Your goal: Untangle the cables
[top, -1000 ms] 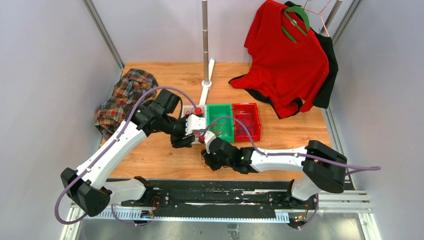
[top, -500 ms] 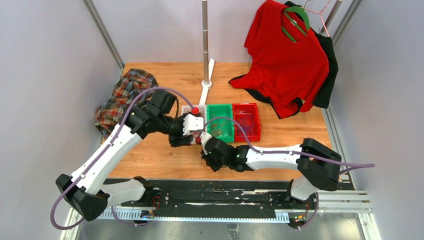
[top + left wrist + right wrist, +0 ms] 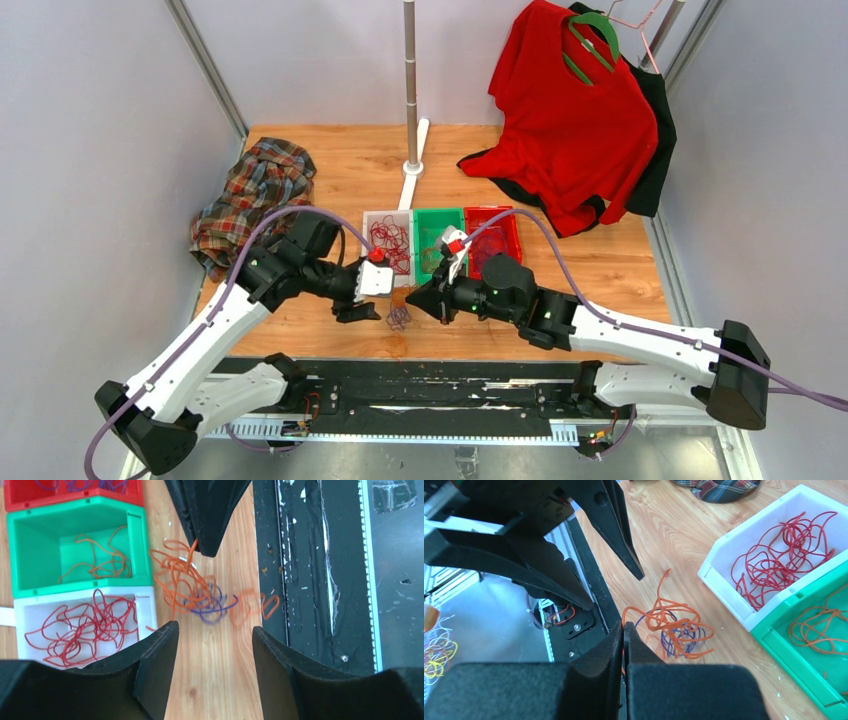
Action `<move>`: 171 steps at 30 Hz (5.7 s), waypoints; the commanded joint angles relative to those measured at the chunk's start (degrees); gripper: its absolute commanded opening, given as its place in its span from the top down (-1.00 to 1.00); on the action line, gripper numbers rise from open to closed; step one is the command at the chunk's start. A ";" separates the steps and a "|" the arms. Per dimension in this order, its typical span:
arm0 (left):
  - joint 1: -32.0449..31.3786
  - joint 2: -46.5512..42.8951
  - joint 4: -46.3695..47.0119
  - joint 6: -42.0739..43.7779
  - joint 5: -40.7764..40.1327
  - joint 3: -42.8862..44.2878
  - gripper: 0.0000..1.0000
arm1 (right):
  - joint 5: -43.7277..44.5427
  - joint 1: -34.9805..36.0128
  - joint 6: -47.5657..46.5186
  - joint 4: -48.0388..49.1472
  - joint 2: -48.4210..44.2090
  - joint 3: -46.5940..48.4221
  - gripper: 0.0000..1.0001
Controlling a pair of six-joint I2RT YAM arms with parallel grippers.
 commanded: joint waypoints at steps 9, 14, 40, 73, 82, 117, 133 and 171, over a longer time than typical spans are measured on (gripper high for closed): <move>-7.10 -3.05 22.04 -8.67 -1.89 -5.22 -0.13 | -7.66 -2.58 2.85 7.58 -0.64 -0.16 0.99; -7.22 -4.54 23.49 -7.07 -3.63 -5.19 0.01 | -8.58 -3.02 3.54 7.62 -0.82 -0.24 0.99; -7.22 -2.93 23.78 -23.89 -6.67 -0.01 0.99 | 4.55 -5.22 -0.84 8.55 -9.56 -9.27 -0.27; -7.31 5.39 22.49 -27.86 6.32 25.65 0.99 | -4.37 -8.48 7.19 33.72 9.00 -7.71 0.07; -7.33 8.50 24.93 -28.25 3.91 39.82 0.99 | 0.89 -8.48 13.02 36.83 11.28 -18.12 0.29; -7.28 21.14 47.48 -8.69 -9.57 76.25 0.99 | 5.99 -6.54 17.77 19.35 12.89 -21.70 0.59; -7.31 30.96 77.71 5.54 -27.40 87.79 0.99 | 13.46 -6.46 21.70 3.00 14.18 -17.66 0.93; -7.86 16.03 76.81 -3.92 -21.11 56.85 0.99 | -6.00 -3.90 -4.10 17.36 21.11 6.42 -0.30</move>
